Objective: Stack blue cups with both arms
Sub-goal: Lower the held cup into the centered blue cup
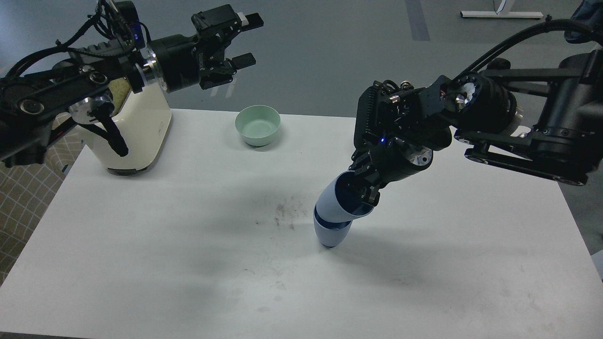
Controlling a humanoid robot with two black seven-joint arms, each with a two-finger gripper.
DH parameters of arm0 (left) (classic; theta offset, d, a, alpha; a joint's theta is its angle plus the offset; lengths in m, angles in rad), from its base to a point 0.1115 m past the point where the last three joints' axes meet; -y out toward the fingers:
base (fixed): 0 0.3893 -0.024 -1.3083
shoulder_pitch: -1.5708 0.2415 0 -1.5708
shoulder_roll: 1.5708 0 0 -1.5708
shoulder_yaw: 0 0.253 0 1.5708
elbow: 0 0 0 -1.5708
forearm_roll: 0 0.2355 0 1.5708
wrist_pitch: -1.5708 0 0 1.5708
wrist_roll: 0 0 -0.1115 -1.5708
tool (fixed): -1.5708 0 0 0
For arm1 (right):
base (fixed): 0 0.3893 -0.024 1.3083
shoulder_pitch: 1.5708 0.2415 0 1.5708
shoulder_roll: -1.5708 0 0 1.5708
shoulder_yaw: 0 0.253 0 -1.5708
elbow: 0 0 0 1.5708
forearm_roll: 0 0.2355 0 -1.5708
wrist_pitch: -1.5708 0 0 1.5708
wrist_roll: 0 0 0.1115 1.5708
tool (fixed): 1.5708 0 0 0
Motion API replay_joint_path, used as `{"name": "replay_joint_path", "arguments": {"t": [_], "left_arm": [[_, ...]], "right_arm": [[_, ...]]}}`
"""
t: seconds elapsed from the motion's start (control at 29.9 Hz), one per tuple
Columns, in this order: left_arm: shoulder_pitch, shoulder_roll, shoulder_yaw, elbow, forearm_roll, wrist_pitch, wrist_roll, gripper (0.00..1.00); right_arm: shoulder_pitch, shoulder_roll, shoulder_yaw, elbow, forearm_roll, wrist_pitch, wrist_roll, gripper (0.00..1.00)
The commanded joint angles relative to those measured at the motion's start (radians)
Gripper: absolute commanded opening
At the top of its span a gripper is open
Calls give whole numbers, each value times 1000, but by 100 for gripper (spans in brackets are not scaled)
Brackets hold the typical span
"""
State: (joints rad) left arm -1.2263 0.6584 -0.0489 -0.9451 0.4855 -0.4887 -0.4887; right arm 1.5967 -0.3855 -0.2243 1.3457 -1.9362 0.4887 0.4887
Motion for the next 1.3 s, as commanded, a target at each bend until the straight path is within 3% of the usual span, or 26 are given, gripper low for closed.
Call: {"name": "replay_joint_path", "arguments": {"t": [0.0, 0.87, 1.1, 1.27], "left_arm": [[1, 4, -3, 0, 1, 0, 0, 98], [14, 6, -6, 2, -1, 0, 0, 98], [14, 4, -11, 2, 1, 0, 0, 98], [14, 4, -9, 2, 1, 0, 0, 98]], "right_arm": [[-6, 7, -6, -2, -3, 0, 0, 0], [-35, 25, -6, -22, -7, 0, 0, 0], [-35, 30, -6, -28, -7, 0, 0, 13], [-38, 30, -6, -28, -7, 0, 0, 17]]}}
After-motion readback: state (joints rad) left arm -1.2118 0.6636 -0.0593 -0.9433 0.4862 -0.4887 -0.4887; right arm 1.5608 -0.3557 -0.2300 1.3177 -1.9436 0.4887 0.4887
